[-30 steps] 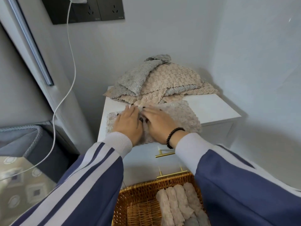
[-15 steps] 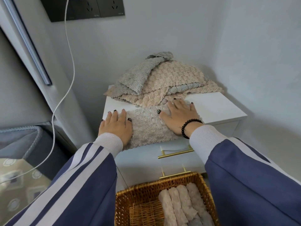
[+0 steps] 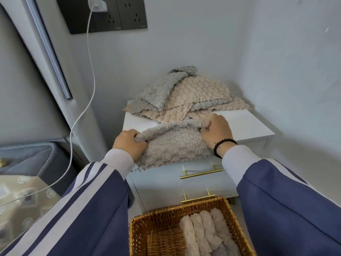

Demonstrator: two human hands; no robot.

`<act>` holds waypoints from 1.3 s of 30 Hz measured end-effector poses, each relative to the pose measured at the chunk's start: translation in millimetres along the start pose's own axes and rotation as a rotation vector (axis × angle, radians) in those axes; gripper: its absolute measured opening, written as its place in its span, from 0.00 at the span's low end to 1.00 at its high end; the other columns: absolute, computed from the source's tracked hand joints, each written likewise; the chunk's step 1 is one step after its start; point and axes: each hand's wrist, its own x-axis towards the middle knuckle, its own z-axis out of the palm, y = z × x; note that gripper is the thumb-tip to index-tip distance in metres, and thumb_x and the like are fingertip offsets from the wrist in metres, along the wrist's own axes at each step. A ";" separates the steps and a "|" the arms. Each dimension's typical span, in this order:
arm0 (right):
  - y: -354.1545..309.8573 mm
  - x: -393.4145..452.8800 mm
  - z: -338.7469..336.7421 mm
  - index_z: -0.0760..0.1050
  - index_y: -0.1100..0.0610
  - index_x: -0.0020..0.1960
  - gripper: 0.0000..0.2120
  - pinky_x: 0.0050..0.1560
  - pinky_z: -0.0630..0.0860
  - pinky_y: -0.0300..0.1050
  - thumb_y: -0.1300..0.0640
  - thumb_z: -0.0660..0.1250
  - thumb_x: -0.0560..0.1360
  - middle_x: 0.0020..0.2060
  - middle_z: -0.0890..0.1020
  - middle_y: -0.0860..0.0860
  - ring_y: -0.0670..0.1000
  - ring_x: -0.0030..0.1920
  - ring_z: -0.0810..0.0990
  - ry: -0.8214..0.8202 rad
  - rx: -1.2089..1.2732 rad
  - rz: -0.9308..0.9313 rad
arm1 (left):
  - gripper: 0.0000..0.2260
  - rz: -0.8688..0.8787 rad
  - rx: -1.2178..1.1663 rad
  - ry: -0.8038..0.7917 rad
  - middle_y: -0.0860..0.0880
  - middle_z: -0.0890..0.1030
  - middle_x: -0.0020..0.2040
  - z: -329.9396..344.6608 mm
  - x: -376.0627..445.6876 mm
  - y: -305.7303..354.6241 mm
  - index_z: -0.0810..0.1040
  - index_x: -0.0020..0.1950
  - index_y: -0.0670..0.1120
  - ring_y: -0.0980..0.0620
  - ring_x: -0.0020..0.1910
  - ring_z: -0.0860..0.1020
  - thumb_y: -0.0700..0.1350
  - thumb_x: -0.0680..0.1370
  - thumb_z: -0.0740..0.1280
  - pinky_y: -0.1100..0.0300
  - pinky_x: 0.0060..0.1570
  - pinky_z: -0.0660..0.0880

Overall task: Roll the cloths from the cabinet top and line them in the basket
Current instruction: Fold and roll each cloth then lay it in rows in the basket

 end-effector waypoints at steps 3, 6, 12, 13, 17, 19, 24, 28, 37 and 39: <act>9.8 -9.0 -13.3 0.68 0.57 0.46 0.08 0.40 0.68 0.44 0.67 0.63 0.73 0.48 0.75 0.55 0.56 0.46 0.75 0.017 0.118 0.021 | 0.05 -0.017 -0.088 0.028 0.49 0.77 0.41 -6.4 -13.5 -0.3 0.77 0.44 0.46 0.52 0.36 0.73 0.44 0.72 0.72 0.62 0.32 0.67; 13.6 -22.5 -30.9 0.69 0.56 0.60 0.16 0.48 0.69 0.41 0.65 0.65 0.74 0.56 0.74 0.53 0.55 0.54 0.74 -0.049 0.182 0.067 | 0.07 -0.049 -0.260 0.004 0.47 0.78 0.38 -14.0 -27.5 1.2 0.76 0.41 0.47 0.48 0.37 0.75 0.43 0.70 0.74 0.60 0.35 0.72; 19.0 -43.6 -78.7 0.79 0.59 0.47 0.07 0.42 0.72 0.41 0.62 0.71 0.69 0.42 0.78 0.52 0.52 0.46 0.76 -0.072 0.407 0.188 | 0.08 -0.113 -0.774 -0.135 0.41 0.84 0.44 -43.9 -64.0 13.5 0.81 0.45 0.45 0.42 0.43 0.82 0.35 0.71 0.74 0.50 0.47 0.80; 19.7 -48.9 -87.8 0.79 0.61 0.51 0.11 0.48 0.75 0.44 0.61 0.73 0.68 0.46 0.80 0.53 0.53 0.49 0.78 -0.083 0.476 0.208 | 0.07 -0.145 -0.870 -0.168 0.39 0.84 0.46 -48.8 -69.8 13.3 0.81 0.47 0.42 0.40 0.45 0.82 0.34 0.71 0.73 0.46 0.50 0.80; 20.7 -85.1 -126.5 0.81 0.56 0.48 0.08 0.61 0.75 0.60 0.60 0.75 0.69 0.48 0.85 0.56 0.57 0.53 0.82 -0.175 0.769 0.206 | 0.05 -0.163 -1.096 -0.273 0.41 0.85 0.39 -65.8 -104.1 15.8 0.80 0.48 0.37 0.45 0.36 0.84 0.31 0.74 0.67 0.52 0.40 0.82; 23.0 -101.7 -141.1 0.81 0.57 0.51 0.10 0.63 0.73 0.59 0.57 0.74 0.71 0.50 0.85 0.55 0.55 0.55 0.82 -0.199 0.838 0.211 | 0.06 -0.161 -1.201 -0.308 0.40 0.85 0.40 -70.9 -121.8 18.6 0.80 0.49 0.37 0.44 0.38 0.84 0.33 0.74 0.66 0.51 0.39 0.82; 26.6 -137.2 -164.2 0.77 0.58 0.56 0.15 0.61 0.74 0.61 0.49 0.69 0.74 0.50 0.84 0.57 0.58 0.52 0.82 -0.186 0.786 0.192 | 0.13 -0.184 -1.337 -0.402 0.39 0.85 0.43 -69.1 -158.8 30.2 0.80 0.51 0.38 0.42 0.39 0.84 0.40 0.69 0.67 0.47 0.38 0.82; 27.2 -150.2 -166.1 0.76 0.57 0.54 0.13 0.40 0.80 0.45 0.47 0.64 0.78 0.41 0.84 0.56 0.53 0.37 0.83 -0.126 0.545 0.172 | 0.07 -0.237 -1.262 -0.353 0.39 0.84 0.40 -58.7 -171.1 38.2 0.79 0.49 0.37 0.43 0.35 0.84 0.40 0.78 0.64 0.47 0.38 0.81; 32.0 -140.2 -141.5 0.60 0.57 0.37 0.17 0.27 0.57 0.40 0.49 0.58 0.81 0.29 0.65 0.50 0.49 0.27 0.64 -0.021 0.153 0.124 | 0.09 -0.299 -1.045 -0.266 0.37 0.84 0.45 -50.1 -156.2 32.9 0.79 0.53 0.36 0.39 0.43 0.83 0.41 0.77 0.68 0.45 0.48 0.79; 30.5 -133.4 -137.3 0.58 0.55 0.36 0.18 0.26 0.58 0.40 0.50 0.59 0.80 0.28 0.64 0.49 0.49 0.26 0.62 -0.006 0.139 0.127 | 0.09 -0.326 -1.059 -0.250 0.38 0.84 0.45 -46.6 -152.0 33.9 0.80 0.53 0.37 0.39 0.45 0.83 0.42 0.77 0.68 0.46 0.50 0.79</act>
